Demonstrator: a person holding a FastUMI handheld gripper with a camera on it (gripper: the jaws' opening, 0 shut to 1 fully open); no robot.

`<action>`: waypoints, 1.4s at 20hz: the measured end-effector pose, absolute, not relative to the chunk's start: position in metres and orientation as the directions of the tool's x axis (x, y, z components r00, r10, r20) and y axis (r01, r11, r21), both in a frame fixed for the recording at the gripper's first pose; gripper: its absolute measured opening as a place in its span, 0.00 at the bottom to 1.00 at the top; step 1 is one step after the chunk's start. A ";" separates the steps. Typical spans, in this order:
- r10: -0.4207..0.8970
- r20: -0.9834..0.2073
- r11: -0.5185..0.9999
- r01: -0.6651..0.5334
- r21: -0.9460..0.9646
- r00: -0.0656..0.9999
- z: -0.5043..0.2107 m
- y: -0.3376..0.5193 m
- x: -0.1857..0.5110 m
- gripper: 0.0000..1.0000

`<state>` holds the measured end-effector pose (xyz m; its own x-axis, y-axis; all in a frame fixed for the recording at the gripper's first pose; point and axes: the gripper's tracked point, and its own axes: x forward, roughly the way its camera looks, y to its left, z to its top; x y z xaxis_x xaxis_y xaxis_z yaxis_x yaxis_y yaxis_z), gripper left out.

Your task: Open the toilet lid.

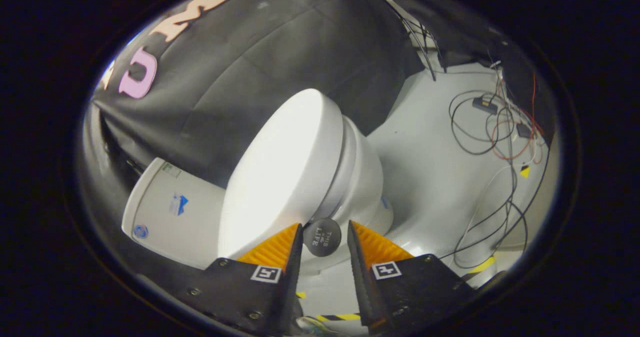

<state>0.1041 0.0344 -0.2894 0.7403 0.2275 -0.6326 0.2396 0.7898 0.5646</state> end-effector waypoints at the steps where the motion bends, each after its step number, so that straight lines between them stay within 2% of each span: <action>1: 0.255 -0.629 0.770 0.239 0.591 0.734 -0.291 0.040 0.105 0.56; 2: 0.248 -0.635 0.772 0.246 0.586 0.731 -0.294 0.037 0.105 0.51; 3: 0.224 -0.620 0.757 0.267 0.597 0.752 -0.293 0.027 0.107 0.51; 4: 0.212 -0.623 0.733 0.299 0.611 0.753 -0.292 0.028 0.107 0.16; 7: 0.194 -0.601 0.746 0.281 0.604 0.775 -0.280 0.031 0.094 0.12; 8: 0.207 -0.597 0.754 0.263 0.602 0.775 -0.286 0.031 0.106 0.04; 19: 0.202 -0.569 0.777 0.223 0.589 0.797 -0.255 0.039 0.107 0.04; 28: 0.226 -0.490 0.816 0.112 0.567 0.842 -0.201 0.060 0.107 0.03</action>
